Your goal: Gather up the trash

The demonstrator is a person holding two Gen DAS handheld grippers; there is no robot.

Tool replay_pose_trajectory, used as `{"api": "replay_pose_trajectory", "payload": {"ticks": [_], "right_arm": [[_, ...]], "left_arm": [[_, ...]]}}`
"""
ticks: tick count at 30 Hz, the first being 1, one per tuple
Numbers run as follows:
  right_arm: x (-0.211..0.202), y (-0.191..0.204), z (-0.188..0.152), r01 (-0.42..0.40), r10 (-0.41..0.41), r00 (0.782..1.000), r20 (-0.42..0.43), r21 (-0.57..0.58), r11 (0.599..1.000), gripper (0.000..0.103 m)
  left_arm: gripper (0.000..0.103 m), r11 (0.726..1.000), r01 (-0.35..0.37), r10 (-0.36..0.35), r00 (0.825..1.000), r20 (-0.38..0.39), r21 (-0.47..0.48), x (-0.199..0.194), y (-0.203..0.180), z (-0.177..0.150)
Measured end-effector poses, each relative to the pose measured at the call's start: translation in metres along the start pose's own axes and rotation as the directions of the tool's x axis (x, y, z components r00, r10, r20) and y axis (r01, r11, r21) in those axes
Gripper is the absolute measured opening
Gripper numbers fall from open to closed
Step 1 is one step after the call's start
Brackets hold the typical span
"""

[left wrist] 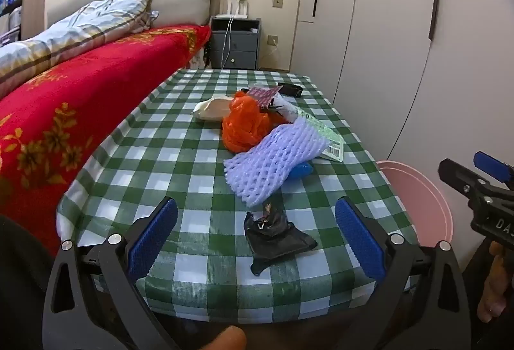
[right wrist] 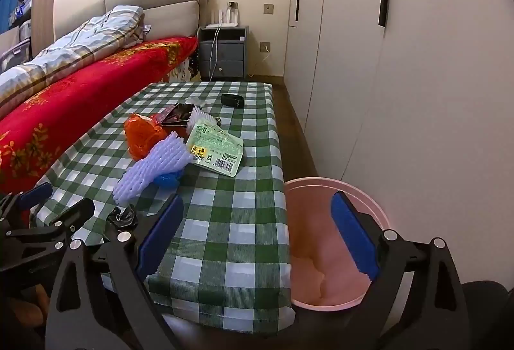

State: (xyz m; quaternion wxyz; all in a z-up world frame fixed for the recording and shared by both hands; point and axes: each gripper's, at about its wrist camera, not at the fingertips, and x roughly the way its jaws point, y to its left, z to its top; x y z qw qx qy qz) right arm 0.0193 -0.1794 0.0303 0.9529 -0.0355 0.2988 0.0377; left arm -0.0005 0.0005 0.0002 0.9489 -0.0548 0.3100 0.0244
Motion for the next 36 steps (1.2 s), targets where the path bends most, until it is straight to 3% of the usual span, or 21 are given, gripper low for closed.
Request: {"api": "replay_pose_trajectory", "payload": {"ticks": [2, 14, 36], "right_arm": [[0.000, 0.002, 0.000, 0.013, -0.013, 1.000, 0.000, -0.005, 1.000, 0.081], [-0.001, -0.002, 0.000, -0.062, 0.062, 0.998, 0.007, 0.047, 0.997, 0.082], [-0.003, 0.002, 0.000, -0.034, 0.033, 0.999, 0.012, 0.005, 0.999, 0.082]], "left_arm": [[0.095, 1.000, -0.007, 0.008, 1.000, 0.009, -0.009, 0.001, 0.002, 0.001], [0.095, 1.000, 0.014, -0.015, 0.999, 0.049, 0.011, -0.009, -0.001, 0.001], [0.095, 1.000, 0.017, -0.017, 0.999, 0.042, -0.001, -0.008, 0.001, 0.002]]}}
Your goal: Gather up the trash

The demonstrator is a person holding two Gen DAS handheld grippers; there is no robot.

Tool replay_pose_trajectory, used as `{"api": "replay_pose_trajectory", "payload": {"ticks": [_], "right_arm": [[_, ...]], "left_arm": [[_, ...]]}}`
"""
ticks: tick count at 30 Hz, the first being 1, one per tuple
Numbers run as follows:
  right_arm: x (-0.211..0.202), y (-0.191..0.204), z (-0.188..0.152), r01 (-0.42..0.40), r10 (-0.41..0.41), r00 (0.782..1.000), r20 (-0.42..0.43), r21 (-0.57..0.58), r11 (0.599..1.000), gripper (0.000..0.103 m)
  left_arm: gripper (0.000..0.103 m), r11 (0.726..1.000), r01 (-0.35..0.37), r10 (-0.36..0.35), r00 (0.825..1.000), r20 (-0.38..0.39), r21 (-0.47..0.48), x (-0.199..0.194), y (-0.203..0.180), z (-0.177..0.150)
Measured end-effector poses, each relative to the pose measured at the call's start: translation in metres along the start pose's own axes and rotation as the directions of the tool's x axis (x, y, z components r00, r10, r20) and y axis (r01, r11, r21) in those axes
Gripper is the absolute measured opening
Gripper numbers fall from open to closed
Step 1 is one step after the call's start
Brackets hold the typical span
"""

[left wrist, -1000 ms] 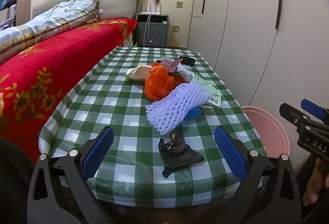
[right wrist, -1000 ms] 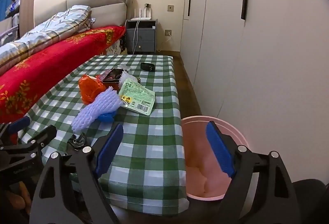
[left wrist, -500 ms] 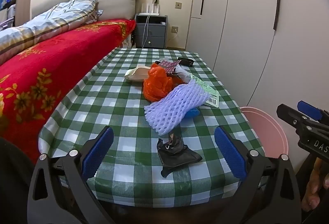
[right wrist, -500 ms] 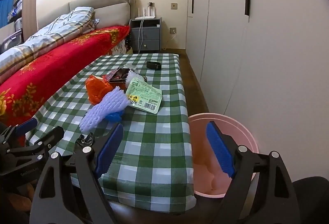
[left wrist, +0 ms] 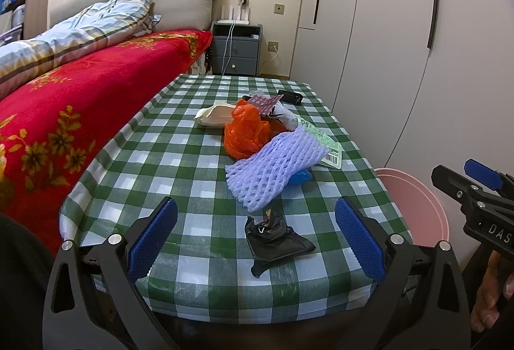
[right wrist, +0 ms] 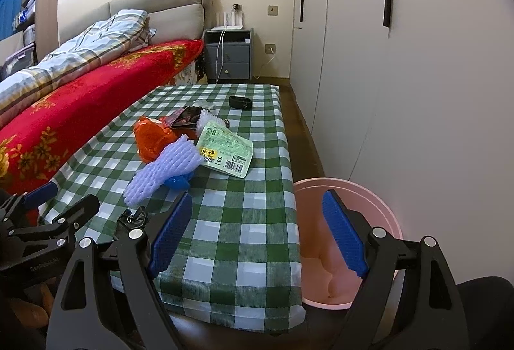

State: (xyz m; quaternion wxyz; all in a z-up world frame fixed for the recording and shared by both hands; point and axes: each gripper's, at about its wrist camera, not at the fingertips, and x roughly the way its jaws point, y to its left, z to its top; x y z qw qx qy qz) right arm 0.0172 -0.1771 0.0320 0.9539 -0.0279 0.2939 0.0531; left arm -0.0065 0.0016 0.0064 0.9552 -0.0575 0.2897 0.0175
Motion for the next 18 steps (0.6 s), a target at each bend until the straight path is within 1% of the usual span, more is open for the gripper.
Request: {"api": "replay_pose_trajectory", "payload": {"ticks": [18], "right_arm": [[-0.0035, 0.0025, -0.0006, -0.007, 0.007, 1.000, 0.004, -0.003, 1.000, 0.082]], "left_arm": [[0.095, 1.000, 0.002, -0.002, 1.000, 0.000, -0.001, -0.0006, 0.0013, -0.0005]]}}
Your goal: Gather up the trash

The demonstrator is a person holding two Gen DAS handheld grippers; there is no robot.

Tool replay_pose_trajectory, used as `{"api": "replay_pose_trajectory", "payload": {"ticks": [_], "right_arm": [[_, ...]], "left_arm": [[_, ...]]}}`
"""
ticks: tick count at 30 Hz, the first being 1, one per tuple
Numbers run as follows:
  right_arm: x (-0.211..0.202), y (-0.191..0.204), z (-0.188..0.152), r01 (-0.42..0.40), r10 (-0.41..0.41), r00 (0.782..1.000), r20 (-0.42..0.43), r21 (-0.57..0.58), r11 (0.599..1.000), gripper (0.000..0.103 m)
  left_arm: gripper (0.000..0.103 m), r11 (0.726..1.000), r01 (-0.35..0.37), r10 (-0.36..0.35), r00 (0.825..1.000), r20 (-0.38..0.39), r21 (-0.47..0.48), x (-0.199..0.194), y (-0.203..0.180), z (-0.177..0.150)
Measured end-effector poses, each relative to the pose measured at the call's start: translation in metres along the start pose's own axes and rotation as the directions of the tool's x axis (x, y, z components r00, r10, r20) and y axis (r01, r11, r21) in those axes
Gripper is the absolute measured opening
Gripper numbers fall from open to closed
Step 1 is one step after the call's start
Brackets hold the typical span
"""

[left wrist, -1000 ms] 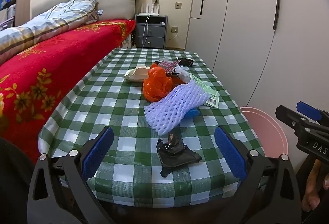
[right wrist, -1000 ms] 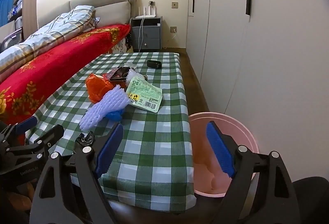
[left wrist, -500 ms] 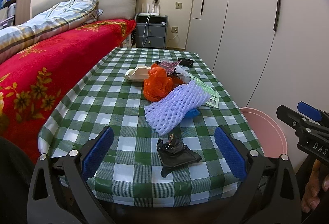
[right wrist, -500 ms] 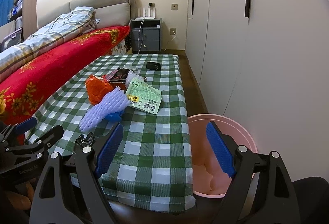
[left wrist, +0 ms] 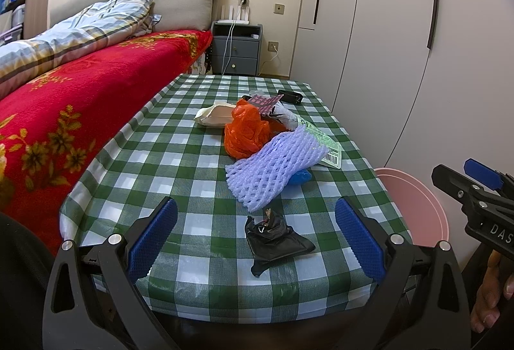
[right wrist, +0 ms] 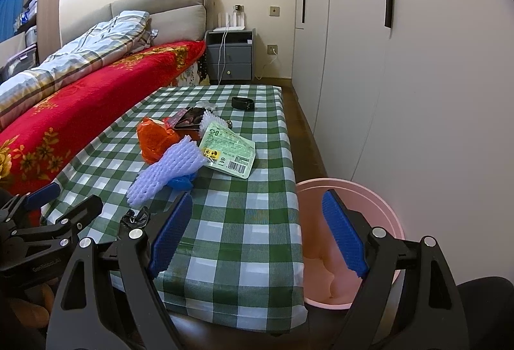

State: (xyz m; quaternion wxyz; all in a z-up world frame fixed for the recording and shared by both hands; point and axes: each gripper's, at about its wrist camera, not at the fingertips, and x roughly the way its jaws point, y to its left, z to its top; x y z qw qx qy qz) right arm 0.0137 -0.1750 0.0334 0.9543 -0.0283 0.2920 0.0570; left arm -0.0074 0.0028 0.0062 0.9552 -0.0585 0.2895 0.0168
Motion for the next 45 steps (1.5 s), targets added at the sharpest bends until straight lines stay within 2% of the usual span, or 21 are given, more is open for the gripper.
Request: {"api": "replay_pose_trajectory", "payload": {"ticks": [17, 26, 29, 31, 33, 34, 37, 39, 41, 43, 44, 45], "right_arm": [[-0.002, 0.002, -0.001, -0.002, 0.002, 1.000, 0.003, 0.002, 1.000, 0.082], [0.000, -0.004, 0.000, -0.030, 0.031, 0.999, -0.014, 0.044, 0.999, 0.069], [0.003, -0.008, 0.001, -0.042, 0.043, 0.999, -0.022, 0.064, 0.997, 0.066], [0.004, -0.010, 0.001, -0.052, 0.054, 0.998, -0.025, 0.077, 0.996, 0.062], [0.006, -0.012, 0.002, -0.062, 0.065, 0.997, -0.028, 0.086, 0.994, 0.059], [0.007, -0.012, 0.002, -0.069, 0.072, 0.997, -0.030, 0.090, 0.994, 0.059], [0.009, -0.012, 0.001, -0.077, 0.081, 0.996, -0.036, 0.092, 0.993, 0.055], [0.011, -0.010, 0.000, -0.080, 0.083, 0.996, -0.043, 0.084, 0.993, 0.055], [0.015, -0.008, -0.001, -0.082, 0.086, 0.995, -0.050, 0.072, 0.994, 0.054], [0.019, -0.006, 0.000, -0.087, 0.091, 0.994, -0.059, 0.067, 0.994, 0.053], [0.021, -0.005, 0.001, -0.091, 0.095, 0.994, -0.061, 0.066, 0.994, 0.053], [0.023, -0.004, 0.002, -0.094, 0.098, 0.993, -0.064, 0.064, 0.994, 0.053]], "left_arm": [[0.095, 1.000, 0.000, 0.000, 1.000, -0.001, -0.004, 0.001, 0.000, 0.000], [0.095, 1.000, -0.011, 0.011, 0.999, -0.046, -0.002, 0.016, -0.003, -0.007], [0.089, 1.000, -0.019, 0.017, 0.995, -0.098, -0.013, 0.031, -0.002, -0.011], [0.082, 0.999, -0.023, 0.018, 0.990, -0.142, -0.034, 0.043, 0.001, -0.015], [0.071, 0.998, -0.026, 0.015, 0.983, -0.181, -0.054, 0.054, 0.005, -0.020], [0.069, 0.998, -0.030, 0.017, 0.978, -0.207, -0.062, 0.061, 0.006, -0.023], [0.063, 0.998, -0.037, 0.023, 0.971, -0.237, -0.054, 0.071, 0.005, -0.030], [0.053, 0.998, -0.033, 0.018, 0.966, -0.258, -0.053, 0.078, 0.004, -0.033], [0.050, 0.997, -0.020, 0.000, 0.964, -0.265, -0.070, 0.083, 0.003, -0.035], [0.041, 0.998, -0.002, -0.015, 0.965, -0.263, -0.066, 0.082, 0.000, -0.033], [0.031, 0.997, 0.014, -0.032, 0.964, -0.264, -0.071, 0.082, 0.000, -0.033], [0.027, 0.997, 0.019, -0.038, 0.964, -0.263, -0.074, 0.080, 0.001, -0.033]]}}
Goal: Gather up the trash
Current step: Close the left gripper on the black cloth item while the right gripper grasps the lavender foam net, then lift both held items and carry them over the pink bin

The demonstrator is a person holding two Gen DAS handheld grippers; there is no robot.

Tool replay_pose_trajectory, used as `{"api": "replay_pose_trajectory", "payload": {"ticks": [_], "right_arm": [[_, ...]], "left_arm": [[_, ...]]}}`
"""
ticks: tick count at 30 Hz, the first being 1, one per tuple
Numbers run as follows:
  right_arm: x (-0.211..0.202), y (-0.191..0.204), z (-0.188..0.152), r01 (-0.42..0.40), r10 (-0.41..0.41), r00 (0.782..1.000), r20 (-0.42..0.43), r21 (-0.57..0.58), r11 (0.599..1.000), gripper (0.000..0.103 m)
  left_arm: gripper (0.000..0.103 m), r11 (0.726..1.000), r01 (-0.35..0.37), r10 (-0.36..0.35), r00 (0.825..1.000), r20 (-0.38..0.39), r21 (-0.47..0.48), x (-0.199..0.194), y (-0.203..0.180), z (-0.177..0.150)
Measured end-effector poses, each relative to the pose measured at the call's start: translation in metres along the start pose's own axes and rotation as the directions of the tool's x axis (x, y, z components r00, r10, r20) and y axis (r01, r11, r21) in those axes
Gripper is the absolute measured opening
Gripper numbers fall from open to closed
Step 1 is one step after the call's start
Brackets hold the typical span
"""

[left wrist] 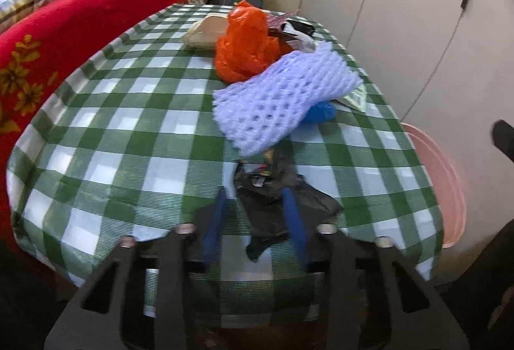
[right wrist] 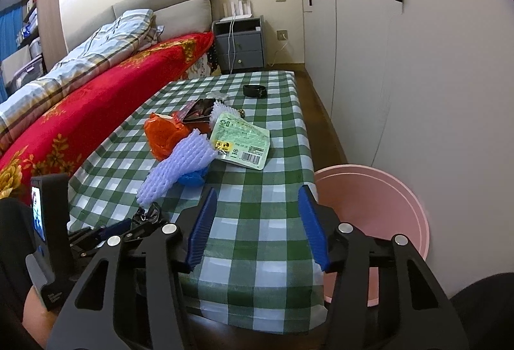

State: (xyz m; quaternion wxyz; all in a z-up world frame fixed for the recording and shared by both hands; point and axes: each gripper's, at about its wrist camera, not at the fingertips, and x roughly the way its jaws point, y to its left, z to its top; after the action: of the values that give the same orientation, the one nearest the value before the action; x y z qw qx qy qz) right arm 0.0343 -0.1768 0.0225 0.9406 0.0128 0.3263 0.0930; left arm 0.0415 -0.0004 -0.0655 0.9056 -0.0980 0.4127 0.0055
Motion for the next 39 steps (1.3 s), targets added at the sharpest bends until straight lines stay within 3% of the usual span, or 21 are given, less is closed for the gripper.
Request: {"api": "replay_pose_trajectory", "payload": {"ticks": [3, 6, 14, 21, 30, 32, 34, 35, 39], "right_arm": [[0.008, 0.007, 0.007, -0.020, 0.020, 1.000, -0.008, -0.023, 1.000, 0.053], [0.018, 0.017, 0.016, -0.041, 0.040, 0.999, -0.015, -0.051, 0.998, 0.053], [0.070, 0.041, 0.036, -0.118, 0.115, 0.992, -0.054, -0.059, 0.991, 0.053], [0.120, 0.039, 0.035, -0.242, 0.252, 0.957, -0.141, 0.082, 0.967, 0.054], [0.147, 0.041, 0.034, -0.295, 0.319, 0.932, -0.173, 0.150, 0.944, 0.054], [0.148, 0.041, 0.034, -0.310, 0.335, 0.926, -0.174, 0.157, 0.938, 0.048], [0.145, 0.044, 0.035, -0.325, 0.348, 0.924, -0.162, 0.148, 0.934, 0.022], [0.143, 0.044, 0.037, -0.335, 0.355, 0.923, -0.150, 0.143, 0.931, 0.016], [0.122, 0.046, 0.046, -0.379, 0.387, 0.918, -0.082, 0.104, 0.920, 0.010]], "left_arm": [[0.023, 1.000, 0.004, -0.004, 1.000, -0.001, -0.023, -0.002, 0.006, 0.001], [0.011, 0.999, 0.003, -0.002, 1.000, 0.007, -0.044, -0.006, 0.012, 0.004], [0.008, 0.998, -0.018, 0.019, 1.000, 0.015, -0.066, -0.009, 0.020, 0.006], [0.007, 0.998, -0.022, 0.023, 0.999, 0.022, -0.063, -0.009, 0.020, 0.007], [0.007, 0.998, -0.026, 0.028, 0.999, 0.028, -0.053, -0.007, 0.018, 0.008], [0.007, 0.998, -0.025, 0.027, 0.999, 0.029, -0.050, -0.007, 0.017, 0.008], [0.007, 0.998, -0.024, 0.026, 0.999, 0.029, -0.049, -0.006, 0.017, 0.008], [0.007, 0.998, -0.024, 0.026, 0.999, 0.030, -0.049, -0.006, 0.017, 0.008], [0.006, 0.999, -0.020, 0.021, 0.999, 0.036, -0.042, -0.008, 0.016, 0.009]]}}
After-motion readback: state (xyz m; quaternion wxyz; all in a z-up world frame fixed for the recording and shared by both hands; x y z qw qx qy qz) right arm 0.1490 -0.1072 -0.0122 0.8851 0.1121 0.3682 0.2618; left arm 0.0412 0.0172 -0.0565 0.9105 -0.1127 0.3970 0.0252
